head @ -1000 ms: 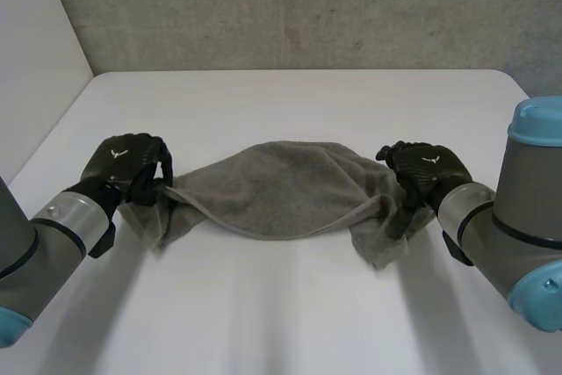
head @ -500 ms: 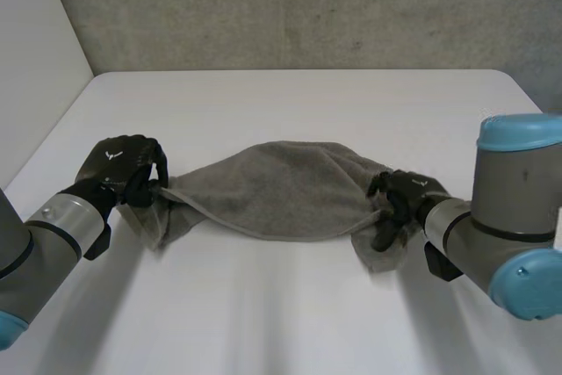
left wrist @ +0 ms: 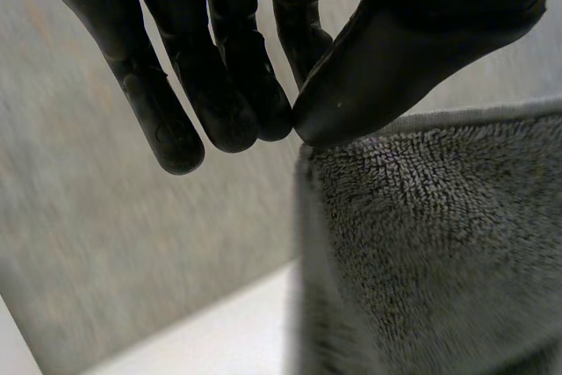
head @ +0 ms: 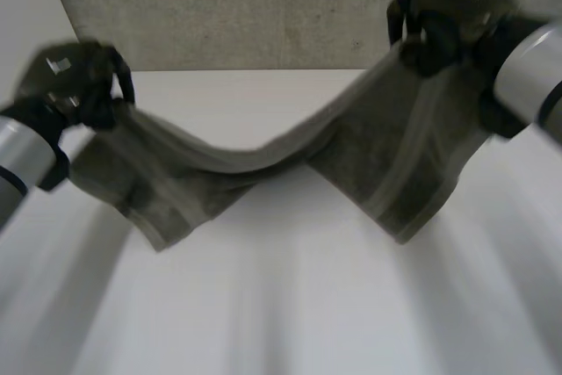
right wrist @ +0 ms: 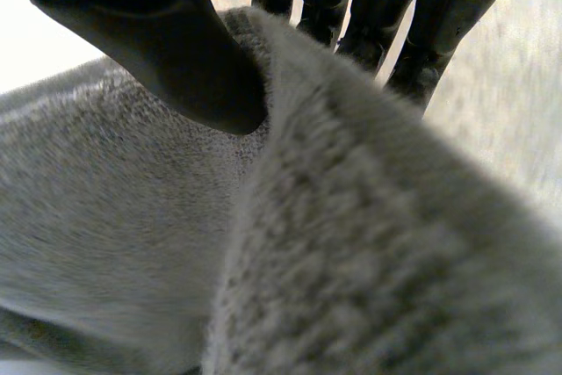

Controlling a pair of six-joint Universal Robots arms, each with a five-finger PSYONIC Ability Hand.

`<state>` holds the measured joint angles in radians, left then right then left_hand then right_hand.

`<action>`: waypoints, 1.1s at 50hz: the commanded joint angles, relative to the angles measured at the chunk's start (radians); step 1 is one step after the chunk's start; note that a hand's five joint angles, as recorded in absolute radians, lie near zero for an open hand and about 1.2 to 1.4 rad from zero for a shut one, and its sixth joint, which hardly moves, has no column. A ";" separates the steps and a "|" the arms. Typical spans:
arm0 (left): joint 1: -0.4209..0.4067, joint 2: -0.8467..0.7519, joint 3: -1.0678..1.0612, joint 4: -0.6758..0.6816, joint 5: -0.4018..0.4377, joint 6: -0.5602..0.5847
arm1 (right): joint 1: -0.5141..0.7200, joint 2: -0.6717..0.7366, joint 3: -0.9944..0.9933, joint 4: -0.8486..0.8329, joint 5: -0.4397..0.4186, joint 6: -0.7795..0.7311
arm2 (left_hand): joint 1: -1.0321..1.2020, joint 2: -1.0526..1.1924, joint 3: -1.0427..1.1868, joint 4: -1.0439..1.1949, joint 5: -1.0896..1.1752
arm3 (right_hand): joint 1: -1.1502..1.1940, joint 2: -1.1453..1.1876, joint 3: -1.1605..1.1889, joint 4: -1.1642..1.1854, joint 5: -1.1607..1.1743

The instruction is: Fold the towel.

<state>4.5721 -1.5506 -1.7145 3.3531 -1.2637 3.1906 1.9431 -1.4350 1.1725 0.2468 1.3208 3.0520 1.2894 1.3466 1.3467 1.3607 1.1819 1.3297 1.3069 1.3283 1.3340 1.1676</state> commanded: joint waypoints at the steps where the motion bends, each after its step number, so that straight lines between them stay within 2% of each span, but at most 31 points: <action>1: 0.002 0.099 0.162 -0.127 0.004 -0.078 | -0.001 0.010 -0.155 0.216 0.012 -0.351 | 0.107 0.050 0.050 0.036 0.040 | 0.067 0.089 0.068 0.062 0.054; 2: 0.002 0.099 0.162 -0.127 0.004 -0.078 | 0.005 0.030 -0.152 0.245 0.046 -0.439 | 0.107 0.050 0.050 0.036 0.040 | 0.067 0.089 0.068 0.062 0.054; 3: 0.005 0.098 0.177 -0.142 0.004 -0.081 | 0.005 0.030 -0.152 0.246 0.046 -0.440 | 0.107 0.050 0.050 0.036 0.040 | 0.067 0.089 0.068 0.062 0.054; 4: 0.011 0.093 0.182 -0.150 0.004 -0.081 | 0.011 0.050 -0.142 0.259 0.093 -0.506 | 0.107 0.050 0.050 0.036 0.040 | 0.067 0.089 0.068 0.062 0.054; 5: 0.011 0.093 0.182 -0.150 0.004 -0.081 | 0.011 0.050 -0.142 0.259 0.094 -0.507 | 0.107 0.050 0.050 0.036 0.040 | 0.067 0.089 0.068 0.062 0.054; 7: 0.015 0.043 0.174 -0.158 0.013 -0.075 | 0.013 0.094 -0.108 0.259 0.181 -0.590 | 0.107 0.050 0.050 0.036 0.040 | 0.067 0.089 0.068 0.062 0.054; 8: 0.015 0.043 0.174 -0.158 0.013 -0.075 | 0.013 0.094 -0.108 0.259 0.181 -0.590 | 0.107 0.050 0.050 0.036 0.040 | 0.067 0.089 0.068 0.062 0.054; 10: 0.015 -0.022 0.177 -0.159 0.015 -0.070 | 0.017 0.145 -0.105 0.250 0.237 -0.622 | 0.107 0.050 0.050 0.036 0.040 | 0.067 0.089 0.068 0.062 0.054; 12: 0.015 -0.156 0.203 -0.162 0.013 -0.040 | 0.023 0.175 -0.116 0.237 0.244 -0.625 | 0.107 0.050 0.050 0.036 0.040 | 0.067 0.089 0.068 0.062 0.054; 16: 0.008 -0.275 0.268 -0.155 0.000 0.019 | 0.031 0.245 -0.171 0.167 0.245 -0.621 | 0.107 0.050 0.050 0.036 0.040 | 0.067 0.089 0.068 0.062 0.054; 18: -0.007 -0.339 0.322 -0.153 -0.006 0.052 | 0.034 0.318 -0.256 0.070 0.248 -0.613 | 0.107 0.050 0.050 0.036 0.040 | 0.067 0.089 0.068 0.062 0.054; 20: -0.040 -0.463 0.494 -0.150 -0.051 0.092 | 0.040 0.356 -0.307 0.012 0.252 -0.613 | 0.107 0.050 0.050 0.036 0.040 | 0.067 0.089 0.068 0.062 0.054; 21: -0.041 -0.464 0.495 -0.150 -0.051 0.092 | 0.052 0.396 -0.370 -0.045 0.252 -0.613 | 0.107 0.050 0.050 0.036 0.040 | 0.067 0.089 0.068 0.062 0.054; 23: -0.087 -0.558 0.719 -0.150 -0.124 0.086 | 0.065 0.434 -0.442 -0.105 0.250 -0.613 | 0.107 0.050 0.050 0.036 0.040 | 0.067 0.089 0.068 0.062 0.054; 24: -0.087 -0.559 0.720 -0.150 -0.125 0.086 | 0.065 0.435 -0.442 -0.106 0.250 -0.613 | 0.107 0.050 0.050 0.036 0.040 | 0.067 0.089 0.068 0.062 0.054; 26: -0.102 -0.605 0.943 -0.147 -0.192 0.077 | 0.071 0.491 -0.597 -0.240 0.248 -0.607 | 0.107 0.050 0.050 0.036 0.040 | 0.067 0.089 0.068 0.062 0.054; 27: -0.102 -0.605 0.944 -0.147 -0.192 0.077 | 0.074 0.499 -0.664 -0.301 0.255 -0.592 | 0.107 0.050 0.050 0.036 0.040 | 0.067 0.089 0.068 0.062 0.054; 29: -0.116 -0.611 1.131 -0.132 -0.218 0.069 | 0.074 0.501 -0.712 -0.345 0.258 -0.566 | 0.107 0.050 0.050 0.036 0.040 | 0.067 0.089 0.068 0.062 0.054; 33: -0.127 -0.596 1.204 -0.101 -0.226 0.058 | 0.068 0.495 -0.734 -0.351 0.261 -0.503 | 0.107 0.050 0.050 0.036 0.040 | 0.067 0.089 0.068 0.062 0.054; 36: -0.166 -0.565 1.178 -0.106 -0.221 0.039 | 0.068 0.470 -0.657 -0.296 0.256 -0.458 | 0.107 0.050 0.050 0.036 0.040 | 0.067 0.089 0.068 0.062 0.054; 38: -0.191 -0.553 1.132 -0.112 -0.223 0.023 | 0.068 0.424 -0.485 -0.250 0.239 -0.446 | 0.107 0.050 0.050 0.036 0.040 | 0.067 0.089 0.068 0.062 0.054; 39: -0.208 -0.540 1.051 -0.124 -0.220 0.009 | 0.068 0.424 -0.484 -0.250 0.239 -0.446 | 0.107 0.050 0.050 0.036 0.040 | 0.067 0.089 0.068 0.062 0.054; 40: -0.217 -0.528 0.956 -0.132 -0.214 -0.003 | 0.069 0.401 -0.394 -0.250 0.241 -0.446 | -0.207 -0.264 -0.264 -0.278 -0.274 | 0.067 0.089 0.068 0.062 0.054; 41: -0.217 -0.528 0.955 -0.132 -0.214 -0.003 | 0.069 0.401 -0.393 -0.250 0.241 -0.446 | -0.210 -0.267 -0.267 -0.281 -0.277 | 0.067 0.089 0.068 0.062 0.054; 42: -0.222 -0.517 0.863 -0.132 -0.206 -0.008 | 0.071 0.381 -0.301 -0.256 0.239 -0.443 | -0.617 -0.674 -0.674 -0.688 -0.684 | 0.067 0.089 0.068 0.062 0.054; 43: -0.222 -0.517 0.862 -0.132 -0.206 -0.008 | 0.071 0.368 -0.218 -0.268 0.235 -0.443 | -0.621 -0.678 -0.678 -0.692 -0.688 | 0.067 0.089 0.068 0.062 0.054; 44: -0.228 -0.517 0.777 -0.130 -0.197 -0.009 | 0.071 0.367 -0.217 -0.268 0.235 -0.443 | -0.789 -0.847 -0.847 -0.861 -0.856 | 0.067 0.089 0.068 0.062 0.054; 45: -0.232 -0.522 0.700 -0.129 -0.189 -0.012 | 0.071 0.360 -0.139 -0.283 0.230 -0.447 | -0.858 -0.915 -0.915 -0.929 -0.925 | 0.067 0.089 0.068 0.062 0.054; 48: -0.242 -0.543 0.586 -0.123 -0.184 -0.023 | 0.070 0.344 -0.007 -0.326 0.224 -0.446 | -0.958 -1.015 -1.015 -1.029 -1.025 | 0.067 0.089 0.068 0.062 0.054; 55: -0.311 -0.638 0.527 -0.107 -0.184 -0.087 | 0.059 0.297 0.180 -0.396 0.222 -0.435 | -0.964 -1.022 -1.022 -1.036 -1.031 | 0.067 0.089 0.068 0.062 0.054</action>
<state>4.3128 -2.1112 -1.1372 3.2342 -1.4485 3.1558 2.0089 -1.1039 1.2102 -0.0894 1.5449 2.6107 0.3757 0.3799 0.3888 0.3893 0.1671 1.3392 1.3177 1.3287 1.3403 1.1723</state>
